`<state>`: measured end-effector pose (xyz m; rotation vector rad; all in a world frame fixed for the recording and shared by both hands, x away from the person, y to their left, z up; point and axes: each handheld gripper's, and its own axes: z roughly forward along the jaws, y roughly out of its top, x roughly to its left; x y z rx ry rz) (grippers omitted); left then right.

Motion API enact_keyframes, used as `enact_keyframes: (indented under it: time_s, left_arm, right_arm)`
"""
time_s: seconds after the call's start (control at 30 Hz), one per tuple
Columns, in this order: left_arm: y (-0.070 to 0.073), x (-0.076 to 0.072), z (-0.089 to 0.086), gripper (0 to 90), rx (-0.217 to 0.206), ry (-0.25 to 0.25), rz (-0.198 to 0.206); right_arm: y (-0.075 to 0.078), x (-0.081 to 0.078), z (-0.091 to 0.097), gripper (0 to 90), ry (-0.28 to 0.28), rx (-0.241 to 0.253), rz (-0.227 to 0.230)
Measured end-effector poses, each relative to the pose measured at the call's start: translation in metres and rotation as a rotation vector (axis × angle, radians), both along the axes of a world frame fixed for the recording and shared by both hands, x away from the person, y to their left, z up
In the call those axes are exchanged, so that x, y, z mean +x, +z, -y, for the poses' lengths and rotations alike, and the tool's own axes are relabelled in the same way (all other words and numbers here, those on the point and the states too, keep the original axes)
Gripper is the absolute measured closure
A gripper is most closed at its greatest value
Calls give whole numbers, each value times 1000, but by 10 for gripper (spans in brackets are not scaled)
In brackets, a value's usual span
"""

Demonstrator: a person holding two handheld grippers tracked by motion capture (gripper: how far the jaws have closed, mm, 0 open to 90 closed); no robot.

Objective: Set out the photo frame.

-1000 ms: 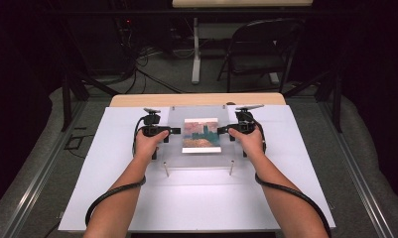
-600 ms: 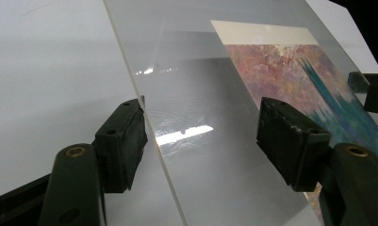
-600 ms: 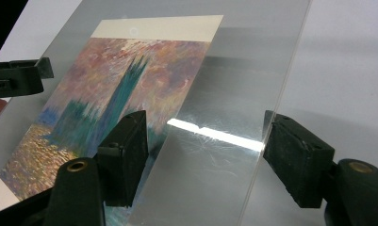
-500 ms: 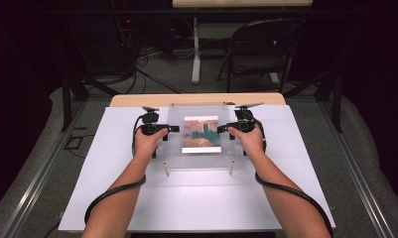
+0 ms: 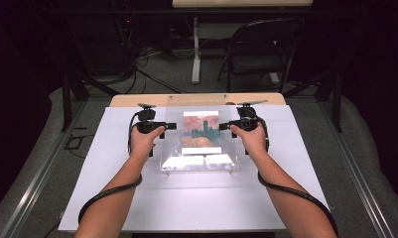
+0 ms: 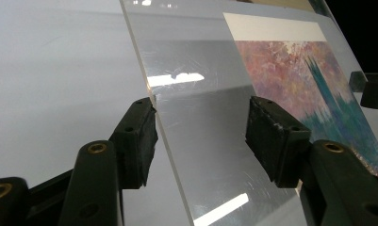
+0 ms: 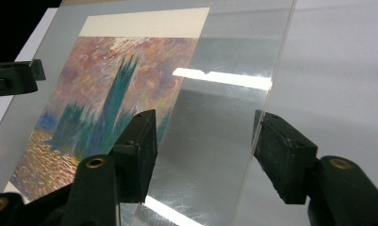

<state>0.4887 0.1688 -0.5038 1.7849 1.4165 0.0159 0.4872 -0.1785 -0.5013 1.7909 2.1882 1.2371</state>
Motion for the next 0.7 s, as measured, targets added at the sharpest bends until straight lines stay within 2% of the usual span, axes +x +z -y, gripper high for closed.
enact_keyframes:
  time_s: [0.2,0.7]
  left_arm:
    - [9,-4,-4,492,-15,-4,13]
    - [30,-22,-10,563,-17,-4,49]
  right_arm:
    - [10,-5,2,440,7,-2,24]
    - [29,-20,3,500,23,-13,69]
